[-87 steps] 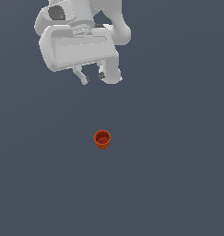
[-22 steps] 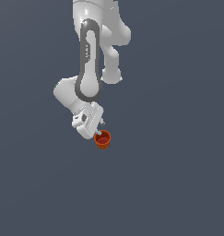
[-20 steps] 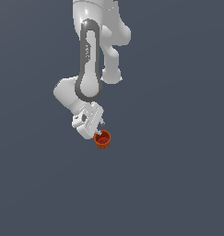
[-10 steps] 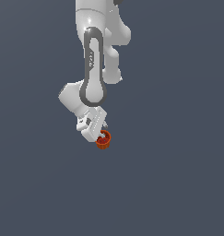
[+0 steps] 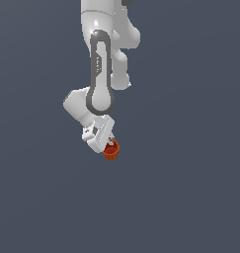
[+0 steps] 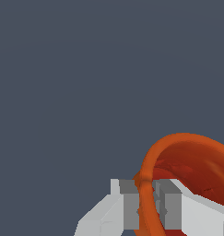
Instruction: Pick up the object and move it to a goal position.
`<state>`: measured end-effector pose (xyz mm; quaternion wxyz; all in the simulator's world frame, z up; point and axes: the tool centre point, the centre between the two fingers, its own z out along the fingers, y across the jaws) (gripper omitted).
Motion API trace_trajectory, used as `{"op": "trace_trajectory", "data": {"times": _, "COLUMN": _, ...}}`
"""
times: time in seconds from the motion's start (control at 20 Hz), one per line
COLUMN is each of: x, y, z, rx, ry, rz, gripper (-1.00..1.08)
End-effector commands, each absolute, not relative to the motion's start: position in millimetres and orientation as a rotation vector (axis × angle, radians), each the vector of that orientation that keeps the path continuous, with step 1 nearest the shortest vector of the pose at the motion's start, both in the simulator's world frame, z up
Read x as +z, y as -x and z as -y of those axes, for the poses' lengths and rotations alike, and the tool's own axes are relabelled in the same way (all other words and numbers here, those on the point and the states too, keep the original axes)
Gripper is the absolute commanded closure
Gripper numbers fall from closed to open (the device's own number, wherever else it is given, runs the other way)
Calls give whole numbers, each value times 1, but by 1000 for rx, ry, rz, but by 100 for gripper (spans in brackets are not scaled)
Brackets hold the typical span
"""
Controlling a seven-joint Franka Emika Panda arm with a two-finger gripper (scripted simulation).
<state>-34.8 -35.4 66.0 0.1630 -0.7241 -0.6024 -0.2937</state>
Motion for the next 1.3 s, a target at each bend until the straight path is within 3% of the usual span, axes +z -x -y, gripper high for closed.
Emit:
{"op": "trace_trajectory", "data": {"times": 0.0, "x": 66, "y": 35, "z": 35, "rx": -837, "ry": 2064, "rz": 1718, "gripper": 108}}
{"op": "trace_trajectory", "data": {"times": 1.25, "x": 150, "y": 25, "z": 51, "rx": -837, "ry": 2064, "rz": 1719, "gripper": 108}}
